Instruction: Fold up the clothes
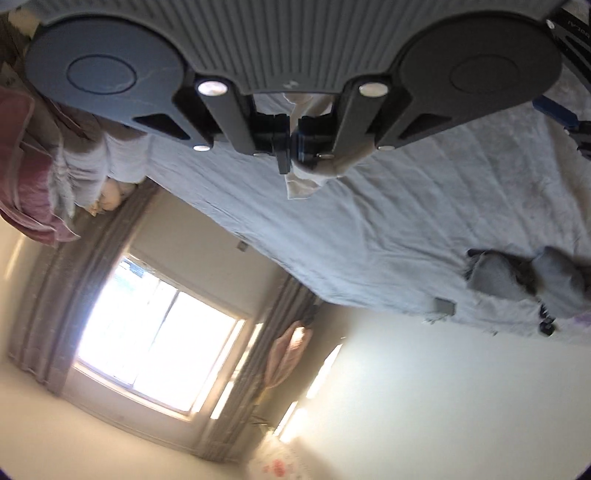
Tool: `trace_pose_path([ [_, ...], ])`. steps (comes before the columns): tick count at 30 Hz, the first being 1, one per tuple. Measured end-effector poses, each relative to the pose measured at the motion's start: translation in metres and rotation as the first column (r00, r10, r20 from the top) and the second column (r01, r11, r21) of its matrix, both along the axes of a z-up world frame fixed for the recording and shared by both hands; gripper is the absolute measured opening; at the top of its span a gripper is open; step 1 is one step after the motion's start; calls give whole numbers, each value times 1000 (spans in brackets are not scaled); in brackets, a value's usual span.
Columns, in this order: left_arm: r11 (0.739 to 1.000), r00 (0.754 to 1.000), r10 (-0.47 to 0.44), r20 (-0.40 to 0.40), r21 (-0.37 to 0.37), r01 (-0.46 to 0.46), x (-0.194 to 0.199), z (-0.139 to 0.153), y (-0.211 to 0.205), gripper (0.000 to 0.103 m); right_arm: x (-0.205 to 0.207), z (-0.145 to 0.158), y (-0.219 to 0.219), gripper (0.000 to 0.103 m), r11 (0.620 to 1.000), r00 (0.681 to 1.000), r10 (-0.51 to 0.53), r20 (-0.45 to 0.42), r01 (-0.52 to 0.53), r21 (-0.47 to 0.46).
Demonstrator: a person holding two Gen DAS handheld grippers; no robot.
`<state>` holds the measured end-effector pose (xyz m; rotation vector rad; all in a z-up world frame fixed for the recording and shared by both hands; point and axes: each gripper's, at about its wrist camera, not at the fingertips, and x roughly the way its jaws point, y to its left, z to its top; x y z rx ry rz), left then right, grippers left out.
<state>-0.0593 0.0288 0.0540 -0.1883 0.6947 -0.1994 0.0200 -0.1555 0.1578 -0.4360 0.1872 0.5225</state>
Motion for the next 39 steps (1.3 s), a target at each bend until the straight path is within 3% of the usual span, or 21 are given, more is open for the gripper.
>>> trace_pose_path([
  [2,996,997,-70,26,49,68,-3,0,-19,93,-4,9,-22,3,996,998,-67,21,66,55],
  [7,964,980,-188,61,204,172,-5,-9,-68,95,0,-2,-44,3,982,991,-131,-9,131,138],
  [10,949,982,-180,48,270,161,7,-19,-84,96,3,-9,-57,3,968,985,-168,-30,170,186],
  [12,961,991,-134,18,247,126,18,-27,-82,94,5,-13,-66,3,956,980,-192,-44,197,217],
  [15,990,997,-77,-13,120,78,34,-31,-65,71,8,-20,-79,3,935,972,-226,-68,236,263],
  [17,993,996,-95,-2,73,95,39,-29,-59,25,8,-23,-84,3,925,966,-247,-75,258,279],
  [19,994,995,-100,1,44,99,44,-26,-53,7,7,-24,-87,3,917,962,-262,-76,273,291],
  [21,997,997,-70,32,35,69,45,-15,-40,5,3,-21,-86,2,918,963,-264,-54,268,292],
  [24,993,982,-42,184,120,20,35,25,-24,5,-8,-15,-85,2,915,953,-302,17,284,285],
  [27,964,927,-49,372,260,-54,19,74,-11,5,-18,-5,-87,2,909,932,-343,114,299,290],
  [32,909,827,-99,554,388,-151,-2,160,3,5,-41,31,-91,2,888,902,-365,229,263,377],
  [36,884,712,-161,684,421,-204,-42,234,7,5,-70,73,-80,2,906,845,-362,394,219,363],
  [39,880,623,-204,755,420,-221,-78,281,13,5,-97,110,-84,2,908,786,-362,502,176,379],
])
